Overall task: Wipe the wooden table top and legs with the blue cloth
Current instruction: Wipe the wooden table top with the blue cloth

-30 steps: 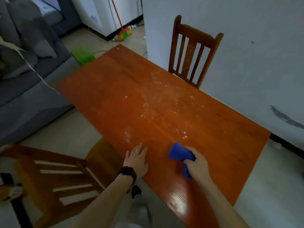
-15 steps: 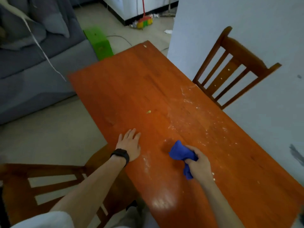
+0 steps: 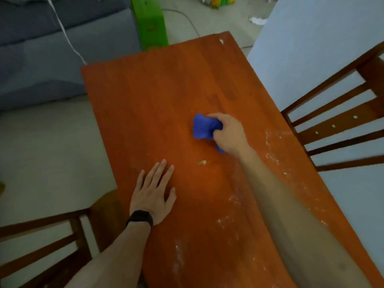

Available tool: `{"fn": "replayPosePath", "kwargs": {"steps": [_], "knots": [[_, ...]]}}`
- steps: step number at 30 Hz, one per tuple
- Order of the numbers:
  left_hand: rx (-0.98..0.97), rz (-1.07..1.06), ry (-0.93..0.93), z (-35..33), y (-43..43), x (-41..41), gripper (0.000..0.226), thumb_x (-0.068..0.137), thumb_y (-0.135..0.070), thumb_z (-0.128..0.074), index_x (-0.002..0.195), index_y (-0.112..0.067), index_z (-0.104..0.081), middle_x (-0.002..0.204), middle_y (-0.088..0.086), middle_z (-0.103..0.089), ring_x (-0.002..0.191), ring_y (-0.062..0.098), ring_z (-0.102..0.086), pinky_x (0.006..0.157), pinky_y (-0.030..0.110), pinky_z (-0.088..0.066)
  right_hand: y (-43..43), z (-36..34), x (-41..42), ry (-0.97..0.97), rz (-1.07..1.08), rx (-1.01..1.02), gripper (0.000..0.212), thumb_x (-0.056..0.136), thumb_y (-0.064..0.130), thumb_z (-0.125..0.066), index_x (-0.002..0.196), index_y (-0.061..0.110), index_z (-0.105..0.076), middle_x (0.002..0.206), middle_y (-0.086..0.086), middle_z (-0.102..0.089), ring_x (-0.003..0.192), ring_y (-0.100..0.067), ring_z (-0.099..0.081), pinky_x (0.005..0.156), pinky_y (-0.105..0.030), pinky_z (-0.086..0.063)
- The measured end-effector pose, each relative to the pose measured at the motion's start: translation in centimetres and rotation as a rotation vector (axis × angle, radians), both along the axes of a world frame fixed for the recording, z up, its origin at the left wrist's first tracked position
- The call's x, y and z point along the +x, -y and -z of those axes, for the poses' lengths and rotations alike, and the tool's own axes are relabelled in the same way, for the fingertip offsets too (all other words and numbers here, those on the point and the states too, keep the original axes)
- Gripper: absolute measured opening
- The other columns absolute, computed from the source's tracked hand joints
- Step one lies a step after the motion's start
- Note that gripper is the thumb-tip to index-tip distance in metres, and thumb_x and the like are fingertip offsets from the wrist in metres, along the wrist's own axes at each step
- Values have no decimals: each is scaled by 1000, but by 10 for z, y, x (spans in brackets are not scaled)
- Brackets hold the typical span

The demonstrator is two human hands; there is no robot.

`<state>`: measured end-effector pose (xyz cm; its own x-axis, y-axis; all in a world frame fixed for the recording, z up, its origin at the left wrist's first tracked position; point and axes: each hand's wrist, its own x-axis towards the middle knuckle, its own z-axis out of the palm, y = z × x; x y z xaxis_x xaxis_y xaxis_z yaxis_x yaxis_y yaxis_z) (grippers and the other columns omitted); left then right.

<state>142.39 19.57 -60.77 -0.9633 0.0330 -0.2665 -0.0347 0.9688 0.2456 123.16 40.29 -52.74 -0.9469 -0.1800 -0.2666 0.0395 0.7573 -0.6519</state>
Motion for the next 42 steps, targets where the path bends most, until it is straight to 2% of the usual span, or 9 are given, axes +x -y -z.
{"fn": "replayPosePath", "kwargs": {"steps": [7, 11, 14, 18, 23, 28, 33, 37, 42], "knots": [[43, -6, 9, 5, 5, -2, 66, 97, -55, -24, 156, -38, -2, 164, -12, 9, 150, 9, 5, 121, 41, 7, 2, 67, 81, -252, 76, 1, 50, 62, 8, -46, 101, 24, -73, 104, 3, -72, 98, -26, -63, 91, -47, -47], [41, -6, -9, 6, 2, -1, 67, 95, -53, -29, 157, -35, -11, 165, -8, -2, 151, 13, -5, 121, 42, 2, -40, 28, 204, 120, -106, -8, 42, 55, 15, -43, 79, 35, -70, 85, 21, -69, 85, -1, -61, 80, -34, -48], [26, 9, 6, 4, 2, -3, 67, 96, -53, -28, 157, -35, -8, 165, -8, 1, 151, 14, -2, 122, 43, 0, -51, -1, 170, 428, -184, 37, 47, 59, 6, -45, 81, 38, -70, 84, 24, -68, 84, 7, -60, 72, -21, -45], [3, -14, 15, 3, 2, -3, 67, 94, -57, -18, 156, -39, 1, 164, -10, 8, 151, 12, 4, 122, 42, 4, -42, 2, 53, 64, -13, -27, 58, 63, 8, -42, 108, 28, -72, 107, 18, -68, 99, 3, -59, 83, -5, -40], [1, -16, -2, 1, 1, -2, 66, 93, -56, -19, 156, -40, -3, 164, -12, 5, 151, 10, 4, 123, 42, 2, -37, 49, -1, -60, -66, 402, 68, 84, 31, -45, 150, 41, -32, 159, 7, -28, 142, -26, -22, 113, -48, -21], [-35, 6, -5, -3, -5, 4, 66, 94, -54, -24, 156, -36, -13, 165, -6, -8, 151, 16, -8, 122, 43, -4, -52, 65, 81, -305, -129, 427, 61, 83, 30, -48, 144, 34, -46, 142, -2, -50, 121, -31, -44, 95, -48, -39], [-62, -55, -127, -18, -32, -42, 54, 91, -46, -42, 137, -18, -48, 144, 10, -48, 131, 30, -44, 105, 49, -35, -94, 43, 187, -80, -296, 244, 56, 76, 24, -42, 127, 37, -64, 124, 3, -60, 102, -27, -52, 83, -47, -49], [61, 13, -126, -11, -89, -84, 59, 99, -47, -32, 154, -31, -22, 163, 1, -21, 149, 22, -18, 120, 51, -16, -119, -4, 171, 399, -275, -9, 60, 77, 3, -48, 116, 44, -69, 118, 21, -59, 110, 1, -53, 98, -30, -46], [13, 2, -77, 10, -100, -91, 62, 99, -55, -24, 155, -41, -2, 165, -6, 1, 152, 16, 4, 122, 48, 2, -121, -12, 51, 9, -53, -38, 60, 80, -2, -52, 129, 30, -63, 125, 9, -56, 115, -10, -52, 102, -34, -42]]}}
